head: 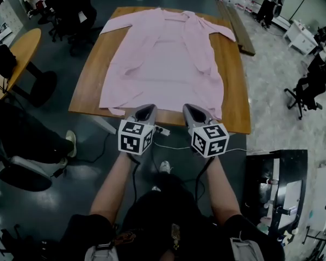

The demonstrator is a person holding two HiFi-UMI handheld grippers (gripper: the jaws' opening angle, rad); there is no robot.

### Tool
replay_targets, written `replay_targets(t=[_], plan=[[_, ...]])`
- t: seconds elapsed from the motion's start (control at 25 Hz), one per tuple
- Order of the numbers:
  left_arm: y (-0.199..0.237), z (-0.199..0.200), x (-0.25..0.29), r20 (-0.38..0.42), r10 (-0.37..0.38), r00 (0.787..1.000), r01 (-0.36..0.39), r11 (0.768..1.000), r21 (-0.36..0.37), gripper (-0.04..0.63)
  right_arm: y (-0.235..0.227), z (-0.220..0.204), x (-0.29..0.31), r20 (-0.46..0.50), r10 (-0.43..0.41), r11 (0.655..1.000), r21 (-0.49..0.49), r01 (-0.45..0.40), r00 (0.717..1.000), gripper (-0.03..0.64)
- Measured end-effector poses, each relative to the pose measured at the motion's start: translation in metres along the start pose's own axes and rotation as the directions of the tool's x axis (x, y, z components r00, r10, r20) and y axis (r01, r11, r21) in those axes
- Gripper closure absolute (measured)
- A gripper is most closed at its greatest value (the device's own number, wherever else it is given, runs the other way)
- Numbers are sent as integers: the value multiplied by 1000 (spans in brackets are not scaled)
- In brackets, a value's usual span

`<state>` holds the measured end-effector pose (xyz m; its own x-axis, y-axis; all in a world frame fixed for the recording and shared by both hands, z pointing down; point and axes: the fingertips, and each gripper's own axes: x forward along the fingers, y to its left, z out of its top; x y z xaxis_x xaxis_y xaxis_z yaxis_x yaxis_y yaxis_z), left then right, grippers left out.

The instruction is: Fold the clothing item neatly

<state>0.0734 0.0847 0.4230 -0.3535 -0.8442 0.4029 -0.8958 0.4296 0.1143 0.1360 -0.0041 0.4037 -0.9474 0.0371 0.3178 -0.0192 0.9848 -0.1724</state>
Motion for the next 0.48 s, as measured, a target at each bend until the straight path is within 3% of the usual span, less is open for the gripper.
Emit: replay_targets(t=[0.28,0.48], plan=[[42,-20,44,-108,80,991,-78,997,19,588,-30,-27,53,-83,3,998,62,3,997,615],[67,-50,71,-194,88,977,-83,996,33,586,-41,-61,79,-172,-23,998,60,33,985,615]])
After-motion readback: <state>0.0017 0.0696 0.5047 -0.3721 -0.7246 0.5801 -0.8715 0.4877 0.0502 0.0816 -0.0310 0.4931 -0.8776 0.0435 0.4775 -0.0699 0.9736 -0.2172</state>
